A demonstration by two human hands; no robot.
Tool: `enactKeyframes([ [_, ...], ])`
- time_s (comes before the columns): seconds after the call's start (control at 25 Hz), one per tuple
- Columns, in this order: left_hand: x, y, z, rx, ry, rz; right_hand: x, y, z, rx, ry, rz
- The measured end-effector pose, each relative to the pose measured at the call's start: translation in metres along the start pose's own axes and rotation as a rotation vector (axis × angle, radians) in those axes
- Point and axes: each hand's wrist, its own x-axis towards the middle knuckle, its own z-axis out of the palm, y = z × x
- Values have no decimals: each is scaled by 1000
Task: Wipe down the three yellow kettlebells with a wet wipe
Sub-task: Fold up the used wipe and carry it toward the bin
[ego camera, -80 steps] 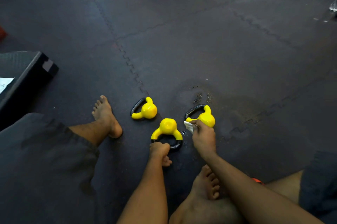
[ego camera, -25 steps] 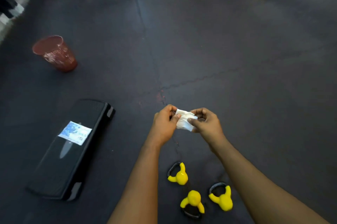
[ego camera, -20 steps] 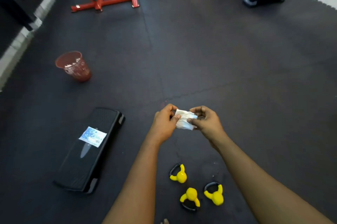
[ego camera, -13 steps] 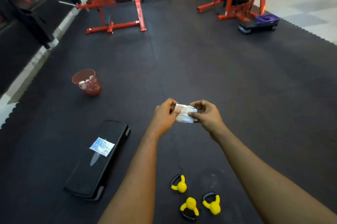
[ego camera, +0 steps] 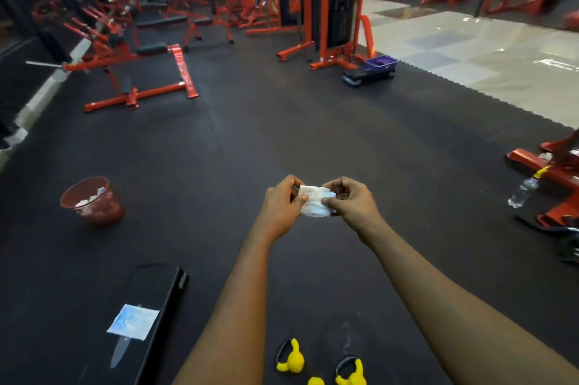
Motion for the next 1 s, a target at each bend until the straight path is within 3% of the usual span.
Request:
enactKeyframes([
  [0.24, 52, 44, 112, 4, -96, 18, 35, 28, -116, -29, 100, 25],
  [0.56, 120, 117, 229, 10, -83, 39, 99, 32, -257, -65, 109, 3],
  [1.0, 235, 110, 268, 4, 33, -2, 230, 35, -291, -86, 55, -24],
])
